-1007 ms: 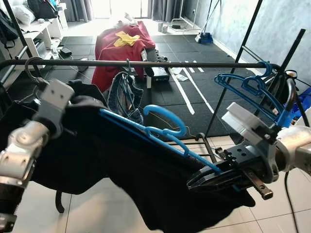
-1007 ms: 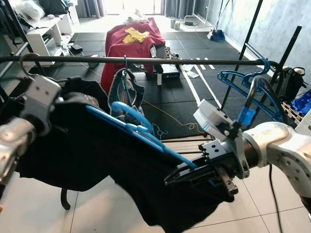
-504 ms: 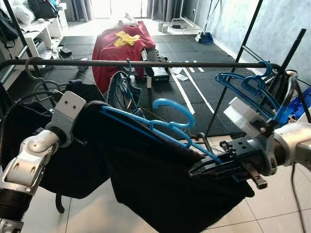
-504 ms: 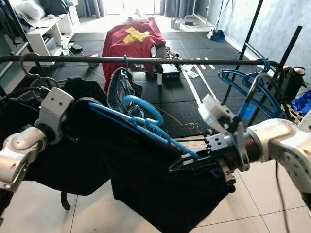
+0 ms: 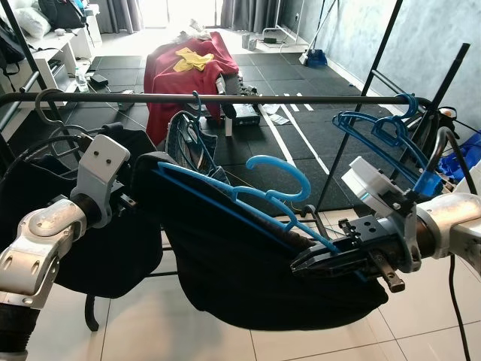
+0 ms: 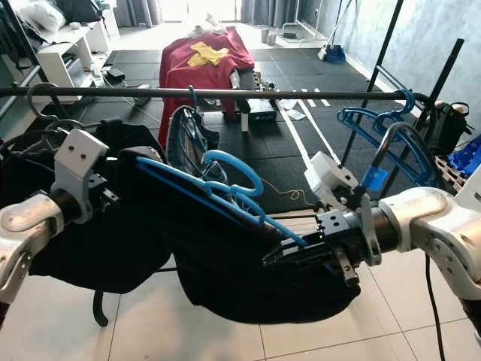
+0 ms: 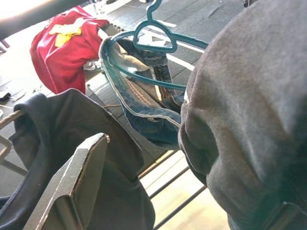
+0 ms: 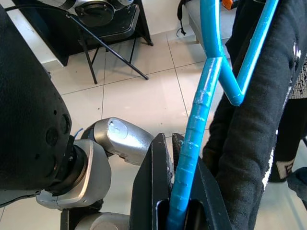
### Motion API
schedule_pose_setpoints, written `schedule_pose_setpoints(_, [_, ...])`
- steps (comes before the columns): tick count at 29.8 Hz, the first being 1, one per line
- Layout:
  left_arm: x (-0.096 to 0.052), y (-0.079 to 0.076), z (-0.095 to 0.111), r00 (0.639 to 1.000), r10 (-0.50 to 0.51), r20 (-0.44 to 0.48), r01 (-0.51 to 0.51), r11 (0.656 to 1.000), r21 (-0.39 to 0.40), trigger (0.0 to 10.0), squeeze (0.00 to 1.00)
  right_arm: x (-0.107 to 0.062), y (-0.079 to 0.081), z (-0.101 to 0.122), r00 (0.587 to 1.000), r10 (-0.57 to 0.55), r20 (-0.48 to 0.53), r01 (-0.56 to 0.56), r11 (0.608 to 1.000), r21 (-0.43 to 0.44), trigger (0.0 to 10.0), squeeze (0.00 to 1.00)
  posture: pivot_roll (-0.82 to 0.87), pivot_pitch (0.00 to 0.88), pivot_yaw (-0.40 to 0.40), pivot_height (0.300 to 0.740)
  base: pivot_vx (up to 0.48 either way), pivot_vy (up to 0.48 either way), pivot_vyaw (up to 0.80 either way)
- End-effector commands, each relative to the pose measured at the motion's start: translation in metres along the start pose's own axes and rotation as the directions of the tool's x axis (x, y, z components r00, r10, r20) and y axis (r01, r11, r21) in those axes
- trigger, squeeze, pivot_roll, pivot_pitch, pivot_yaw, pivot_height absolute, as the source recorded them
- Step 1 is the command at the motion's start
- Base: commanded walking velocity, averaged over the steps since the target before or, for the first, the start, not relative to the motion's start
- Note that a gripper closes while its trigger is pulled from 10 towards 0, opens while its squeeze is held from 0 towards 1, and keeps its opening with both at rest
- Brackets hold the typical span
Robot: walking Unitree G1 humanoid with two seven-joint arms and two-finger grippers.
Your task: Hang hanger
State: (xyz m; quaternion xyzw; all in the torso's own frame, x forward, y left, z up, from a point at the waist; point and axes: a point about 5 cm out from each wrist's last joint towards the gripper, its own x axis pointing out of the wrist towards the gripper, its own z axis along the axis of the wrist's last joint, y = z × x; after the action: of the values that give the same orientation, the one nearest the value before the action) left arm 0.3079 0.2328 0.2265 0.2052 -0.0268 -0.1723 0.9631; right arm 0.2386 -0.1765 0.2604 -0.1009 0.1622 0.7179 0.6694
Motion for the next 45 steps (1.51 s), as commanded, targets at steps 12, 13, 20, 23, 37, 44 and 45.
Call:
schedule_pose_setpoints(12, [-0.008, 0.030, 0.035, 0.970, 0.213, 0.118, -0.219, 0.975, 0.046, 10.0, 0.00, 0.004, 0.004, -0.007, 0.998, 0.052, -0.036, -0.052, 0.999, 0.001, 0.0, 0.00, -0.10, 0.046, -0.023, 0.736, 0.000, 0.000, 0.00])
schedule_pose_setpoints(13, [-0.008, 0.030, 0.035, 0.970, 0.213, 0.118, -0.219, 0.975, 0.046, 10.0, 0.00, 0.004, 0.004, -0.007, 0.998, 0.052, -0.036, -0.052, 0.999, 0.001, 0.0, 0.00, -0.10, 0.046, -0.023, 0.736, 0.000, 0.000, 0.00])
schedule_pose_setpoints(20, [-0.010, 0.042, 0.043, 0.934, 0.331, 0.137, -0.340, 0.939, 0.047, 9.4, 0.00, 0.011, 0.010, -0.019, 0.992, 0.081, -0.093, -0.078, 0.996, 0.039, 0.0, 0.00, -0.11, 0.047, -0.021, 0.736, 0.000, 0.000, 0.00])
schedule_pose_setpoints(23, [-0.011, 0.047, 0.047, 0.925, 0.351, 0.145, -0.361, 0.931, 0.048, 9.5, 0.00, 0.021, 0.019, -0.034, 0.974, 0.147, -0.175, -0.136, 0.988, 0.075, 0.0, 0.00, -0.10, 0.048, -0.021, 0.736, 0.000, 0.000, 0.00])
schedule_pose_setpoints(37, [-0.003, 0.045, 0.045, 0.948, 0.295, 0.118, -0.304, 0.951, 0.066, 9.2, 0.00, 0.020, 0.029, -0.021, 0.947, 0.266, -0.182, -0.268, 0.963, 0.013, 0.0, 0.00, -0.11, 0.046, -0.013, 0.736, 0.000, 0.000, 0.00])
schedule_pose_setpoints(44, [0.005, 0.039, 0.027, 0.964, 0.262, 0.052, -0.265, 0.963, 0.053, 9.5, 0.00, 0.011, 0.031, -0.007, 0.939, 0.286, -0.191, -0.301, 0.952, -0.050, 0.0, 0.00, -0.11, 0.038, -0.011, 0.736, 0.000, 0.000, 0.00])
schedule_pose_setpoints(45, [0.005, 0.039, 0.027, 0.964, 0.262, 0.052, -0.265, 0.963, 0.053, 9.5, 0.00, 0.011, 0.031, -0.007, 0.939, 0.286, -0.191, -0.301, 0.952, -0.050, 0.0, 0.00, -0.11, 0.038, -0.011, 0.736, 0.000, 0.000, 0.00])
